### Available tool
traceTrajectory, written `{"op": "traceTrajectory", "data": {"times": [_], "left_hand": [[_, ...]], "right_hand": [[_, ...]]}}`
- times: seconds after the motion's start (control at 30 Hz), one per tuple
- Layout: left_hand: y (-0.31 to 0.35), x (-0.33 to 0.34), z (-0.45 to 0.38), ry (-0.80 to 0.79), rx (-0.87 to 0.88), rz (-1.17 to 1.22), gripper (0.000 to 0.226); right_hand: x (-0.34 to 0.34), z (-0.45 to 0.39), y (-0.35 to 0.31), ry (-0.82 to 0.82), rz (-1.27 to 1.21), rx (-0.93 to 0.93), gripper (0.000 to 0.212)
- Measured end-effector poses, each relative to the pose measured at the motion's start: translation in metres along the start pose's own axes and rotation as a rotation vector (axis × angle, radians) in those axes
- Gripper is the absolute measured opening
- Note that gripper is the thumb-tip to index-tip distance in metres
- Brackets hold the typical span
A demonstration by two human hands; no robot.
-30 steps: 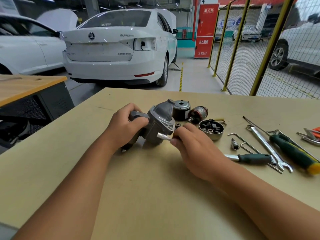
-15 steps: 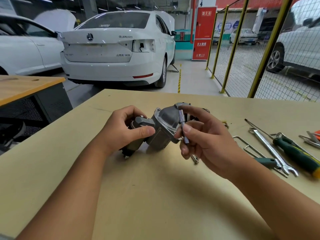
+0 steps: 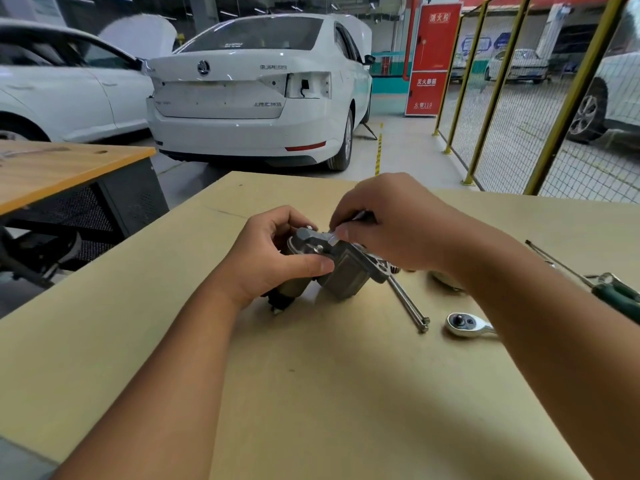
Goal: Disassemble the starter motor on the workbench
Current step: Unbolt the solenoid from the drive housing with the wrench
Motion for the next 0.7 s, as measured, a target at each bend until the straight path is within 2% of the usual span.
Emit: {"op": "traceTrajectory", "data": {"times": [0.17,0.27,0.4,0.57,0.7], "left_hand": [[0.002,0.001,-0.002,-0.002,0.016,0.014,0.045],[0.000,0.000,-0.002,-0.007,0.017,0.018,0.044],[0.000,0.001,-0.002,-0.012,0.024,0.000,0.044],[0.006,0.004,-0.001,0.017,0.027,-0.056,0.056],[0.029,0.011,-0.003,0.066,0.184,-0.082,0.029]], "right_hand": [[0.002,-0.016,-0.008,-0.038,-0.010,-0.056,0.012],[0.004,-0.017,-0.005,-0.013,-0.027,-0.054,0.012],[0.010,-0.019,-0.005,-0.070,-0.023,-0.035,0.010],[0.006,-0.029,-0.013,-0.032,-0.039,-0.015,0.003],[0.009,-0.030,-0.010,-0.040,-0.132,-0.014,0.014]]}}
Point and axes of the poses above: each hand's wrist, its own z-axis away from the middle knuckle, its own x-axis out of the palm, y = z × x, the point moved 9 cm from there along -z, towards the middle knuckle, and after that the axes turned 15 degrees about -y, right-handed, at the moved point
